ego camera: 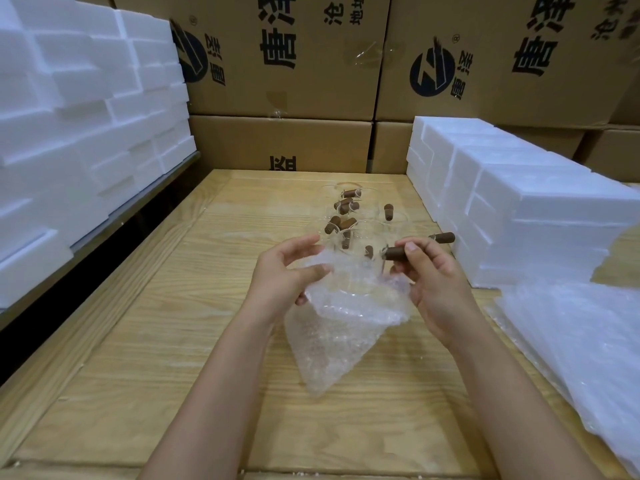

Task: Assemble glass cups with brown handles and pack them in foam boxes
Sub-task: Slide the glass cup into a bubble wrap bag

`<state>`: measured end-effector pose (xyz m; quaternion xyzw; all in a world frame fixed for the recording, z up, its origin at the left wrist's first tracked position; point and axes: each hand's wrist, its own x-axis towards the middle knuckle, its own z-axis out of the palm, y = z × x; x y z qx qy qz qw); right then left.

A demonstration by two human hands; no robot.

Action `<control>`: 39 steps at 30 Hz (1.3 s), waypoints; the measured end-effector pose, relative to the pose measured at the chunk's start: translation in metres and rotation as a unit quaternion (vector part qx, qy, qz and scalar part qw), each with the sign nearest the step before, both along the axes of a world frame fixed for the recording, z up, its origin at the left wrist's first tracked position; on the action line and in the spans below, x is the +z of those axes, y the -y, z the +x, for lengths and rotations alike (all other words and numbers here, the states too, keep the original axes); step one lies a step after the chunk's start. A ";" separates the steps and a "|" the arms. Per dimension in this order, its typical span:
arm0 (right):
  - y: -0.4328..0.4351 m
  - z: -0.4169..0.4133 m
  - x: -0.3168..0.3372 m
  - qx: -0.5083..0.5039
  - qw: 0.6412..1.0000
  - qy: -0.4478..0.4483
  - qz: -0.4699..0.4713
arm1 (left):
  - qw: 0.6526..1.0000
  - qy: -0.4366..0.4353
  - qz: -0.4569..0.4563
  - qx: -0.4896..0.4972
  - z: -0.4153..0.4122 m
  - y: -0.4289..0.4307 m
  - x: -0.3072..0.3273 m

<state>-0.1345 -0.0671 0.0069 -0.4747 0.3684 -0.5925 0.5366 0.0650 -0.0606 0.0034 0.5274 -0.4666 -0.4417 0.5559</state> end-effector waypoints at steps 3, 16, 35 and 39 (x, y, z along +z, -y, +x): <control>-0.001 -0.002 0.002 -0.031 0.992 -0.100 -0.075 | 0.998 0.001 -0.022 0.051 -0.009 -0.001 0.001; -0.014 -0.005 0.010 0.005 0.913 -0.336 -0.231 | 0.987 0.001 -0.126 0.100 -0.017 -0.009 0.008; 0.003 -0.006 0.000 -0.119 0.985 -0.112 -0.047 | 0.973 -0.132 -0.176 0.065 -0.006 -0.009 0.007; 0.004 -0.008 0.003 -0.085 0.996 -0.008 0.001 | 0.978 -0.188 0.010 -0.086 -0.003 -0.003 -0.010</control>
